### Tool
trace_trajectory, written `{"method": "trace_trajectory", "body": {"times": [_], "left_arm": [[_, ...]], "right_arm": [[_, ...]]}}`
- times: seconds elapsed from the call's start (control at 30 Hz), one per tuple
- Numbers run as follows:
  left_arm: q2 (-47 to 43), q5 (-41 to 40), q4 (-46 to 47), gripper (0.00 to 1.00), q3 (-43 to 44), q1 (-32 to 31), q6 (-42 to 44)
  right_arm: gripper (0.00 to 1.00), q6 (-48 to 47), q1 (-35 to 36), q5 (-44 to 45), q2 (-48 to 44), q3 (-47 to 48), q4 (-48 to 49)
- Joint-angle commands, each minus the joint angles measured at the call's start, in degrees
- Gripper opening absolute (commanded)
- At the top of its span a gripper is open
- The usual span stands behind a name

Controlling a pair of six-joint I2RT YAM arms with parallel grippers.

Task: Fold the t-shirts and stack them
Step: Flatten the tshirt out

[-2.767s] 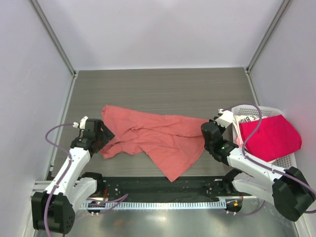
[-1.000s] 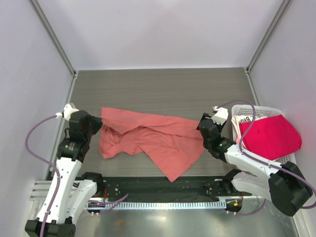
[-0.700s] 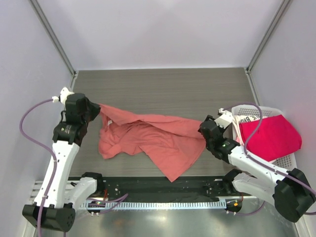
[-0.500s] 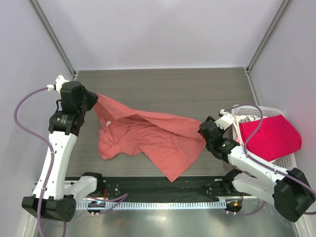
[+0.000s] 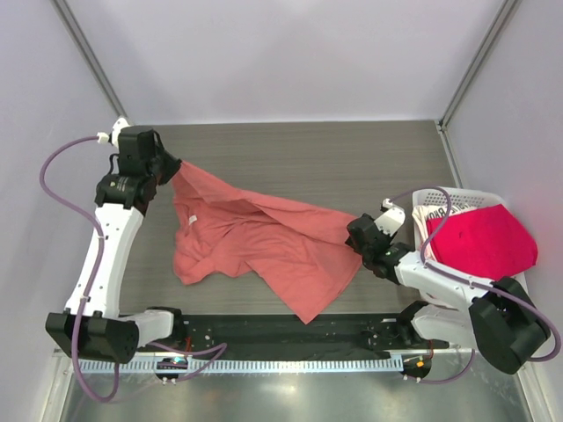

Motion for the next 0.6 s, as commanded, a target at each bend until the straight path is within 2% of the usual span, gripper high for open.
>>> {"method": "trace_trajectory", "body": {"times": [0.0, 0.27, 0.33, 0.37, 0.4, 0.43, 0.57], "left_arm": [[0.64, 1.71, 0.68, 0.0, 3.72, 0.57, 1.44], [1.69, 2.76, 1.55, 0.0, 5.39, 0.58, 1.97], [2.22, 2.76, 1.21, 0.0, 5.83, 0.57, 2.41], [2.57, 2.59, 0.86, 0.0, 6.18, 0.58, 2.67], [3.1, 2.41, 0.51, 0.0, 6.62, 0.58, 2.85], [3.1, 2.41, 0.33, 0.0, 6.53, 0.58, 2.94], [2.23, 2.15, 1.47, 0.0, 4.34, 0.58, 3.03]], "right_arm": [[0.61, 2.11, -0.13, 0.57, 0.57, 0.72, 1.07], [0.59, 2.55, -0.04, 2.77, 6.54, 2.04, 3.97], [0.47, 2.29, -0.13, 3.99, 9.0, 3.26, 4.94], [0.39, 1.77, -0.13, 4.78, 9.45, 4.06, 4.94], [0.23, 1.59, -0.04, 5.23, 9.8, 5.46, 4.77], [0.17, 1.41, -0.13, 5.75, 9.54, 6.17, 4.24], [0.09, 1.15, -0.04, 4.19, 5.95, 9.42, 0.83]]}}
